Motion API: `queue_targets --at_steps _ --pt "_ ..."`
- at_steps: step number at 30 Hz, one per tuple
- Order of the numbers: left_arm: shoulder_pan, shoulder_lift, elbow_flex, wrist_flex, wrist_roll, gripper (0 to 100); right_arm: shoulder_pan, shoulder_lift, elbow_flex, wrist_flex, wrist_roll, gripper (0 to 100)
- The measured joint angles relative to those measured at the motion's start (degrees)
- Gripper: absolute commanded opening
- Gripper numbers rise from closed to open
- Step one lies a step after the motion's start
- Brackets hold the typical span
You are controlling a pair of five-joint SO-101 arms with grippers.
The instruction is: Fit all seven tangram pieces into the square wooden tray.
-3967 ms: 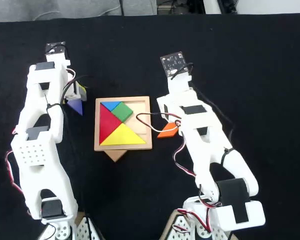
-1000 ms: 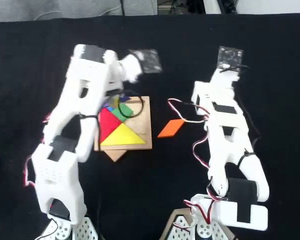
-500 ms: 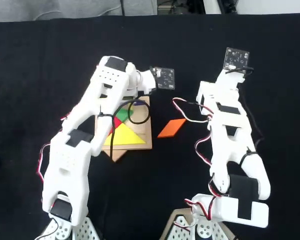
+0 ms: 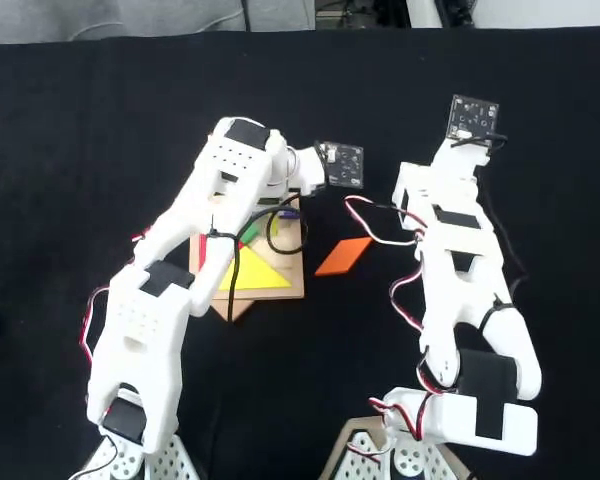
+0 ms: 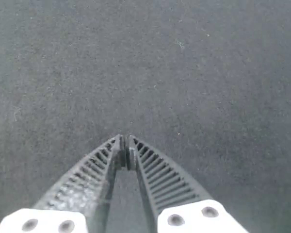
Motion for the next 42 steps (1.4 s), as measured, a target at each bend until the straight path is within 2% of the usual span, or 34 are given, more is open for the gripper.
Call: queue_targets --at_steps 6,12,14,17,23,25,27,32,42 --pt "0.09 0.0 0.0 0.26 0.0 35 0.0 0.0 0.0 0.0 0.0 1.1" --pt "-5.01 -0.18 -6.33 10.64 0.0 29 0.0 0.0 0.0 0.0 0.0 1.1" --pt "-6.86 -0.7 -8.53 13.89 2.37 27 0.0 0.0 0.0 0.0 0.0 1.1" --pt "-5.98 -2.29 -13.36 15.47 14.86 24 0.0 0.0 0.0 0.0 0.0 1.1" --pt "-0.53 -2.64 -14.59 15.12 55.38 11 0.0 0.0 0.0 0.0 0.0 1.1" --pt "0.35 -2.73 -13.63 13.27 64.35 6 0.0 0.0 0.0 0.0 0.0 1.1" --pt "1.67 -1.76 -11.52 10.29 69.71 4 0.0 0.0 0.0 0.0 0.0 1.1" --pt "5.19 0.79 -7.47 4.22 73.41 3 0.26 0.0 0.0 0.0 0.0 1.1" --pt "5.45 6.42 -7.47 3.52 73.58 3 0.7 0.0 0.0 0.0 0.0 1.1"
